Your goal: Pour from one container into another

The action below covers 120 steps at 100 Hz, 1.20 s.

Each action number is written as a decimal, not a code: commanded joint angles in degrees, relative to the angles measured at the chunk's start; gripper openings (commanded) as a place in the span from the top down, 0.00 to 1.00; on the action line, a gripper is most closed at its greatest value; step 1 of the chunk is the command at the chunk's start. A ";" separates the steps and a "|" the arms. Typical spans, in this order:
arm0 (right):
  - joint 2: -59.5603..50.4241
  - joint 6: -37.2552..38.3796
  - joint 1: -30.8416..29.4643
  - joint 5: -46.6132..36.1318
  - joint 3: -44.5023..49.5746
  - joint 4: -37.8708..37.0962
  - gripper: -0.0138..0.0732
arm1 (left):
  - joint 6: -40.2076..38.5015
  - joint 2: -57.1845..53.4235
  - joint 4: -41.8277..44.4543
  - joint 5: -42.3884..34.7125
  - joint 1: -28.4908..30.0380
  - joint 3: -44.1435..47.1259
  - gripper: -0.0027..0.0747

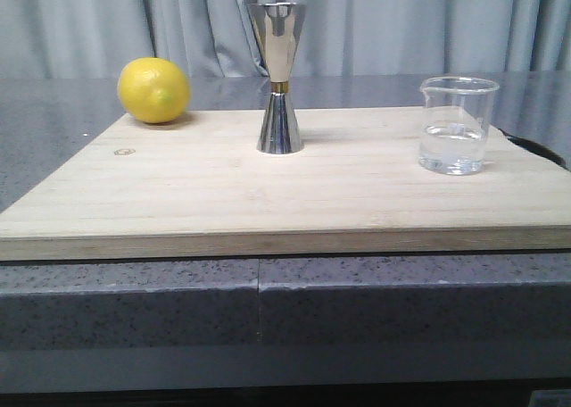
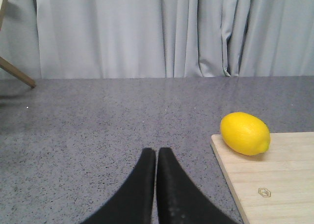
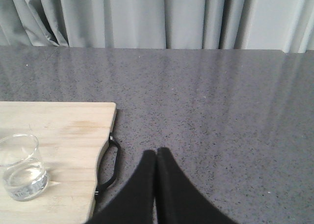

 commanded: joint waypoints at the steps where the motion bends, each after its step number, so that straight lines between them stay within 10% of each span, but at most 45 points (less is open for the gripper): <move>1: 1.00 -0.60 -0.26 -5.58 -2.20 0.07 0.91 | 0.25 1.48 -0.79 -4.67 0.29 -2.04 0.99; 82: 1.00 -0.30 -0.26 -4.56 -2.20 0.07 0.82 | -0.40 2.00 -1.47 -3.99 0.39 -1.83 0.98; 104: 1.00 -0.30 -0.26 -3.89 -2.20 0.07 0.40 | -1.44 2.00 -1.47 -4.14 0.61 -1.83 0.45; 120: 1.00 -0.30 -0.26 -3.89 -2.20 0.07 0.33 | -1.44 2.00 -1.47 -4.36 0.61 -1.83 0.19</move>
